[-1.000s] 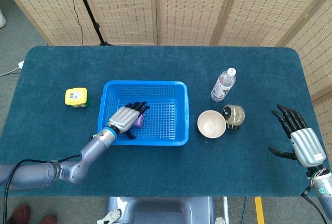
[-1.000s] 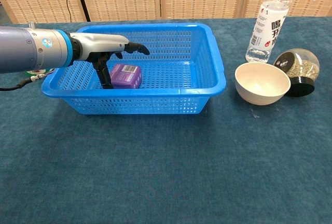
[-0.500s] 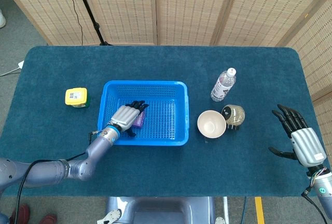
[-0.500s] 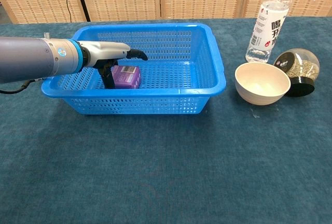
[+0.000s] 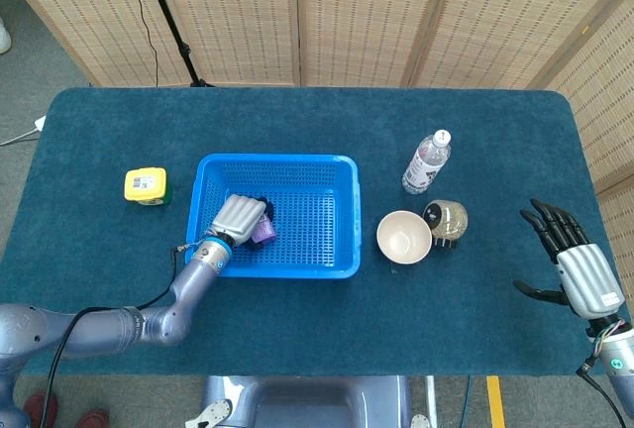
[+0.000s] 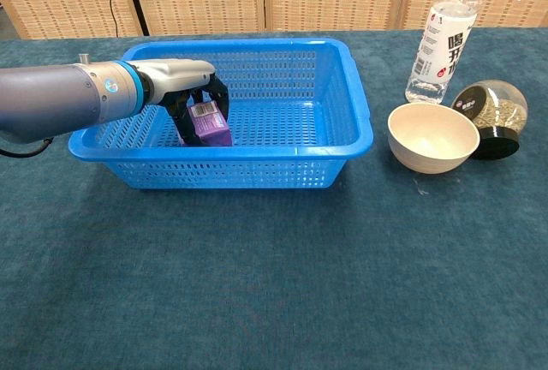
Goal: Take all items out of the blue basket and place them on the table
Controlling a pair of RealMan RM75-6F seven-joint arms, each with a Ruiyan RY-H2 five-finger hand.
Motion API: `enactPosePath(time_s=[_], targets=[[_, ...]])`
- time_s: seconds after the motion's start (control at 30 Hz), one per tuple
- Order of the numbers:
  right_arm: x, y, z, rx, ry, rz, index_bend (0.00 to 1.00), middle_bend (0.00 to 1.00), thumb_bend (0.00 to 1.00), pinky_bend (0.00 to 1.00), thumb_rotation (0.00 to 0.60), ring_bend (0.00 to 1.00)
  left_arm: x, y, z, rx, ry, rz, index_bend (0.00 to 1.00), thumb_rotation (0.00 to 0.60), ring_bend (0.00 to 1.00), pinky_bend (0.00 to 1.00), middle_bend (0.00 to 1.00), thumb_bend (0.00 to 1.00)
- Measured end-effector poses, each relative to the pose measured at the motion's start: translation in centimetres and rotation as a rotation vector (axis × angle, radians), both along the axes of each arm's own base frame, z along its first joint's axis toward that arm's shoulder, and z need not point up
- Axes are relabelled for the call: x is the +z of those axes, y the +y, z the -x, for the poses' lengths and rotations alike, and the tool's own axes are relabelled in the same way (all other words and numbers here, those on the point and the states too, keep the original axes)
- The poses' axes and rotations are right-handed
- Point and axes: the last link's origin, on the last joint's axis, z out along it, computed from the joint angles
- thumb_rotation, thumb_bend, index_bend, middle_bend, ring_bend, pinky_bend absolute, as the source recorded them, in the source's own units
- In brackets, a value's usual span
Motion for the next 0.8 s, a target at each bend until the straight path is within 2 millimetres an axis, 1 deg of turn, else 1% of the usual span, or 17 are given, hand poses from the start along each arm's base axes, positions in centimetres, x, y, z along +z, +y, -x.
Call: enactPosePath(time_s=[0.13, 0.23, 0.33, 0.43, 0.47, 0.53, 0.57, 0.63, 0.7, 0.77, 0.8], targets=[[0.0, 0.0, -0.1, 0.002, -0.001, -0.003, 0.00, 0.00, 0.00, 0.06, 0.600, 0.01, 1.1, -0.1, -0.7, -0.028, -0.039, -0.028, 0.49, 0.600, 0.41, 0.60, 0.39, 0.44], [-0.1, 0.1, -0.1, 0.004, -0.002, -0.005, 0.00, 0.00, 0.00, 0.06, 0.600, 0.01, 2.8, -0.1, -1.4, -0.054, -0.078, -0.055, 0.49, 0.600, 0.41, 0.60, 0.39, 0.44], [-0.1, 0.1, -0.2, 0.006, -0.004, -0.006, 0.00, 0.00, 0.00, 0.06, 0.600, 0.01, 5.5, -0.2, -2.1, -0.087, -0.124, -0.102, 0.49, 0.600, 0.41, 0.60, 0.39, 0.44], [0.0, 0.2, -0.2, 0.010, -0.007, -0.005, 0.00, 0.00, 0.00, 0.06, 0.600, 0.01, 8.3, 0.0, -2.0, -0.105, -0.147, -0.161, 0.49, 0.600, 0.41, 0.60, 0.39, 0.44], [0.0, 0.3, -0.3, 0.012, -0.008, -0.004, 0.00, 0.00, 0.00, 0.06, 0.600, 0.01, 9.7, 0.1, -1.8, -0.106, -0.151, -0.188, 0.49, 0.600, 0.41, 0.60, 0.39, 0.44], [0.0, 0.3, -0.4, 0.016, -0.011, -0.003, 0.00, 0.00, 0.00, 0.06, 0.600, 0.01, 11.6, 0.1, -1.1, -0.103, -0.152, -0.227, 0.49, 0.600, 0.41, 0.60, 0.39, 0.43], [0.1, 0.4, -0.4, 0.017, -0.012, -0.002, 0.00, 0.00, 0.00, 0.06, 0.600, 0.01, 12.8, 0.2, -0.4, -0.093, -0.147, -0.252, 0.48, 0.600, 0.41, 0.60, 0.39, 0.43], [0.1, 0.5, -0.5, 0.022, -0.015, -0.001, 0.00, 0.00, 0.00, 0.06, 0.600, 0.02, 14.4, 0.1, 0.8, -0.073, -0.140, -0.282, 0.48, 0.600, 0.41, 0.60, 0.39, 0.43], [0.2, 0.6, -0.6, 0.026, -0.017, -0.001, 0.00, 0.00, 0.00, 0.06, 0.600, 0.02, 15.9, -0.2, 2.8, -0.037, -0.128, -0.305, 0.48, 0.600, 0.41, 0.60, 0.39, 0.43], [0.2, 0.6, -0.7, 0.029, -0.020, 0.000, 0.00, 0.00, 0.00, 0.06, 0.600, 0.02, 16.9, -1.0, 5.1, -0.004, -0.110, -0.310, 0.48, 0.600, 0.40, 0.60, 0.39, 0.43], [0.2, 0.7, -0.7, 0.031, -0.021, 0.000, 0.00, 0.00, 0.00, 0.06, 0.600, 0.02, 17.0, -1.4, 6.2, 0.011, -0.101, -0.307, 0.48, 0.600, 0.40, 0.60, 0.39, 0.42]])
